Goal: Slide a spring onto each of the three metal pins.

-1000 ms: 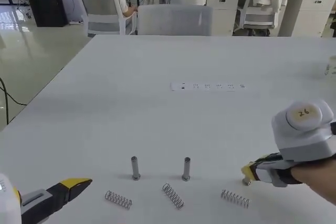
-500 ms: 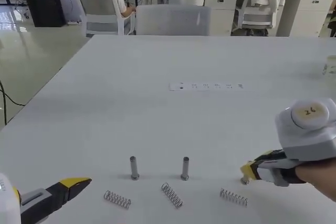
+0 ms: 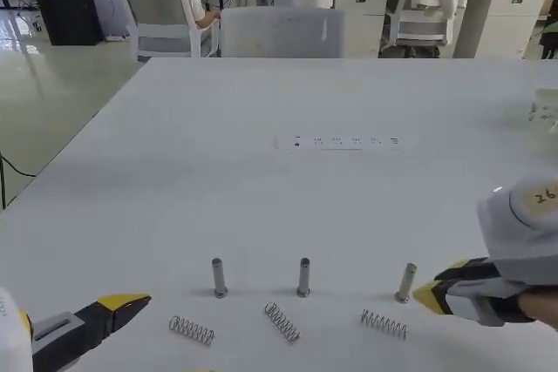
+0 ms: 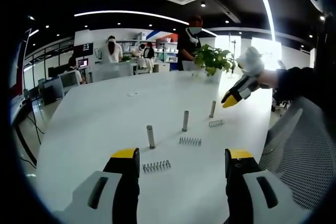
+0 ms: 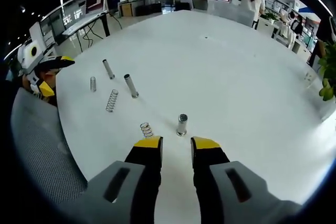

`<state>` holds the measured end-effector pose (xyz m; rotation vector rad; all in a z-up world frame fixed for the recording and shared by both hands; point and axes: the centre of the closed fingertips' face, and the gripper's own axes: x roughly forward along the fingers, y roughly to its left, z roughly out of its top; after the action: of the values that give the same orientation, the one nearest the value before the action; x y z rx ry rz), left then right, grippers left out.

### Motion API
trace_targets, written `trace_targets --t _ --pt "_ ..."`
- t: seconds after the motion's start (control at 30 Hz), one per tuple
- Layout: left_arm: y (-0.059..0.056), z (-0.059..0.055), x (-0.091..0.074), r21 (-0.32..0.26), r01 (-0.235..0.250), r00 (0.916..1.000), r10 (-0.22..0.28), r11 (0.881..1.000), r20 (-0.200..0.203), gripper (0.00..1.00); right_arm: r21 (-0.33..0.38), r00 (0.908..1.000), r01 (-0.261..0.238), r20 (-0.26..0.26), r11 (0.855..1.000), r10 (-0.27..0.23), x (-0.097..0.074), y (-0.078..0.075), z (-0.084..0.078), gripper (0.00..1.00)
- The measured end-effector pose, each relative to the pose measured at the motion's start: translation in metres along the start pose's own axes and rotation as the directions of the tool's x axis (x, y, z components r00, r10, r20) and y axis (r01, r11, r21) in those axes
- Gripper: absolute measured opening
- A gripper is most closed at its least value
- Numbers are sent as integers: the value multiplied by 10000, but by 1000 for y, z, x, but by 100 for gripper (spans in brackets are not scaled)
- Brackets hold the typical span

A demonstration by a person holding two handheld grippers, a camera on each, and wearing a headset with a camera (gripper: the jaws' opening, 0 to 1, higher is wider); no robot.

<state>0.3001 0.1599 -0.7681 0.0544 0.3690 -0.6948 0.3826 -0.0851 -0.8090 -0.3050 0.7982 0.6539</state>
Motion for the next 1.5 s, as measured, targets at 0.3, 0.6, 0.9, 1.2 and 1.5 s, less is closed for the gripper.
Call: trace_targets --t 0.3,0.6,0.9,1.2,1.5 --pt "-1 0 1 24 71 10000 -71 10000 -15 65 -673 9970 -732 -315 9950 712 6 17 -11 23" --pt "-3 0 2 63 164 9999 -164 9998 -56 64 -1394 9882 -1419 -772 9800 1321 18 30 -20 23" --pt "-7 0 2 77 288 9995 -287 9996 -146 63 -2079 9798 -1848 -1146 9605 1637 32 36 -25 23" --pt "-9 -1 3 74 402 9990 -400 9992 -202 63 -2505 9753 -2013 -1413 9470 1699 38 39 -28 22" --pt "-12 0 3 125 535 9983 -532 9985 -242 62 -2599 9713 -2145 -1583 9415 1776 40 40 -29 20"
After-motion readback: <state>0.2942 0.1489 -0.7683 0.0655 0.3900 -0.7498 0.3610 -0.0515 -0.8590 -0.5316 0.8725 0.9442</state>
